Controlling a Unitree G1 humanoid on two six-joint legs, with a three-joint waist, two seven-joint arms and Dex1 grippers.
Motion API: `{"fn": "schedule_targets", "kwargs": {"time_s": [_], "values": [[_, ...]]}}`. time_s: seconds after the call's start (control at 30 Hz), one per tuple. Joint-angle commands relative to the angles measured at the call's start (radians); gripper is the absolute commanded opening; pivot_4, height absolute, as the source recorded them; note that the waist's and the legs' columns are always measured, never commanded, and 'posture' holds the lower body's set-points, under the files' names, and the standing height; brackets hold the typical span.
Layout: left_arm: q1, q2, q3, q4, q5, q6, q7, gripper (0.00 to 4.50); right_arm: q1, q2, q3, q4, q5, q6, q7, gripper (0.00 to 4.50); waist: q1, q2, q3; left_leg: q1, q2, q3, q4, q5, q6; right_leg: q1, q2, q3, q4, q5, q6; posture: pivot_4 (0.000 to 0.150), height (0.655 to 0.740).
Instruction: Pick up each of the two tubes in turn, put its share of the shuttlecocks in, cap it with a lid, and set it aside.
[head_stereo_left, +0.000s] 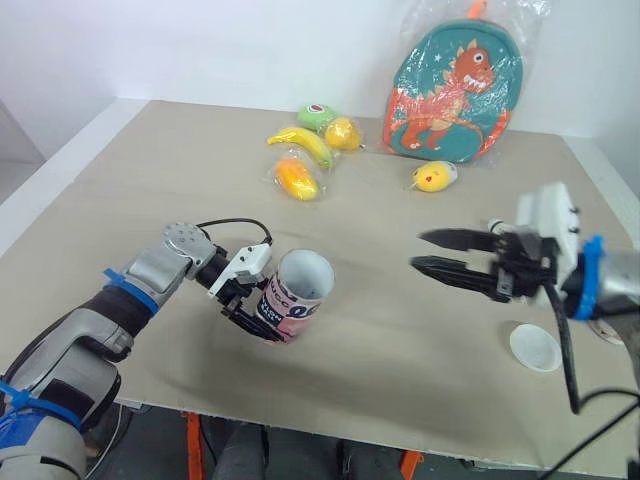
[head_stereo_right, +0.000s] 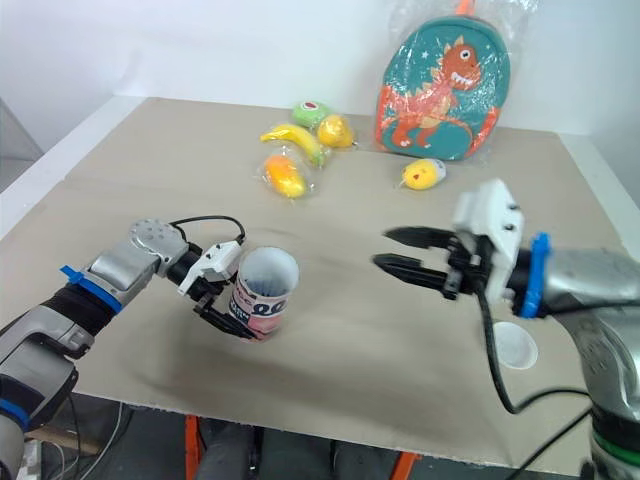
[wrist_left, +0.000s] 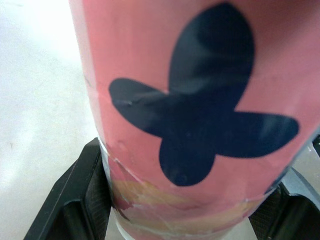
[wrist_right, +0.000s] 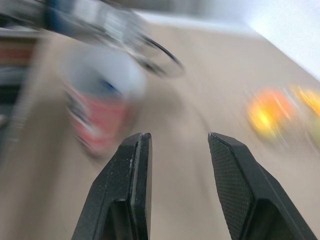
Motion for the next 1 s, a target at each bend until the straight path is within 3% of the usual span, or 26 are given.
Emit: {"fn": "schedule_targets", "kwargs": {"time_s": [0.03,0.17,0.3,0.57,1.0], "values": [[-0.004,0.011,-0.005,-0.005,0.011,-0.028,0.001,2.96,0.07,0.057,-0.207,-0.074,0.073,0.012,-0.099,2.0,-0.004,0.001,0.0,0.0,0.0,0.0,0.0,0.0,0.0,0.0,0.0,0.0,0.0,0.0,0.0,0.15,0.74],[-0.012,-0.008,-0.004,0.022,0.023,-0.048,0.001,2.96,0.299,0.084,-0.311,-0.072,0.061,0.012,-0.063,2.0,-0.006,0.001,-0.001,0.002,0.0,0.0,0.001,0.0,0.0,0.002,0.0,0.0,0.0,0.0,0.002,0.15,0.74],[-0.029,-0.018,-0.004,0.045,0.031,-0.063,0.001,2.96,0.366,0.06,-0.3,0.054,0.009,-0.036,-0.065,2.0,-0.006,0.001,-0.001,0.002,0.0,0.001,0.003,0.0,0.0,0.003,-0.001,0.002,0.0,-0.001,0.007,0.15,0.74],[-0.038,0.003,-0.003,0.04,0.024,-0.059,0.001,2.96,0.301,0.033,-0.18,0.307,-0.097,-0.15,-0.068,2.0,-0.012,0.001,-0.001,0.002,0.0,0.005,0.006,0.002,0.004,0.002,-0.002,0.004,-0.001,0.001,0.004,0.15,0.74],[-0.093,0.107,-0.084,0.047,-0.014,-0.07,0.001,2.96,0.136,0.002,-0.005,0.491,-0.184,-0.219,-0.078,2.0,-0.018,0.001,-0.001,0.002,0.0,0.005,0.001,0.002,0.004,0.0,-0.001,0.004,-0.001,0.0,0.009,0.15,0.74]]}}
